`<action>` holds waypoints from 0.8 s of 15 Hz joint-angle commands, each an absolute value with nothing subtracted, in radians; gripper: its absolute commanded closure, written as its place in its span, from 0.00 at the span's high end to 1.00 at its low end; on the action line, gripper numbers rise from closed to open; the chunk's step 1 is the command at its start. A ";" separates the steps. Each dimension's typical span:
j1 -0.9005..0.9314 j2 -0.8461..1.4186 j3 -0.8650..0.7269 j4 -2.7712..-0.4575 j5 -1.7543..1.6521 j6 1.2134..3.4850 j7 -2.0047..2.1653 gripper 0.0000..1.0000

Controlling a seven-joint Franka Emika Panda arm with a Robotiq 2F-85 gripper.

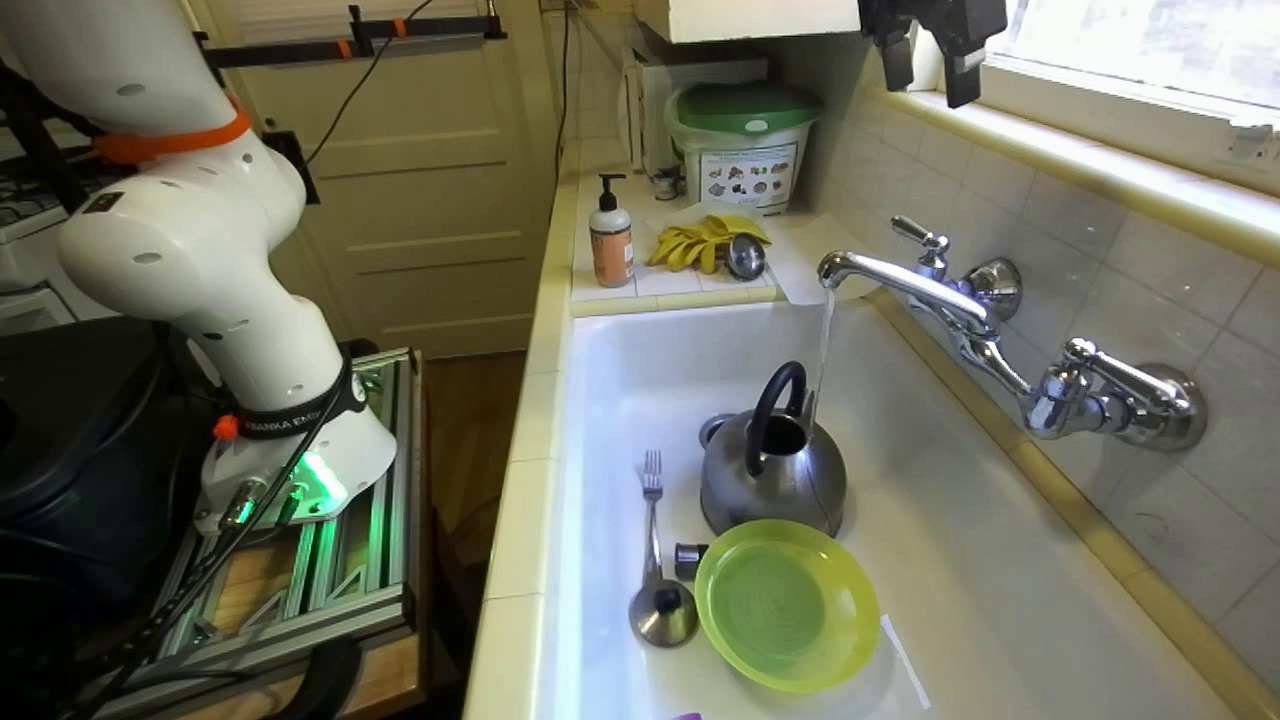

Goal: Open the tap, then close it

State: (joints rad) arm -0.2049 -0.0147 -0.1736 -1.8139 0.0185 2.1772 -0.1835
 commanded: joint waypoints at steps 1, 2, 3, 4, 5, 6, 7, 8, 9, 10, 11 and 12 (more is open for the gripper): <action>-0.191 0.010 -0.173 -1.809 0.006 2.214 -0.122 1.00; -0.188 0.025 -0.170 -1.808 0.012 2.221 -0.130 1.00; -0.186 0.038 -0.169 -1.808 0.017 2.228 -0.136 1.00; -0.183 0.058 -0.165 -1.810 0.012 2.245 -0.150 0.75; -0.181 0.074 -0.161 -1.809 0.023 2.251 -0.162 0.73; -0.178 0.095 -0.155 -1.806 0.024 2.251 -0.181 0.66; -0.177 0.111 -0.149 -1.802 0.038 2.248 -0.197 0.56; -0.175 0.129 -0.142 -1.798 0.043 2.242 -0.221 0.49; -0.173 0.142 -0.135 -1.796 0.051 2.238 -0.239 0.42; -0.172 0.156 -0.125 -1.796 0.067 2.242 -0.268 0.34; -0.172 0.169 -0.117 -1.796 0.072 2.248 -0.287 0.27; -0.173 0.181 -0.108 -1.800 0.084 2.264 -0.313 0.18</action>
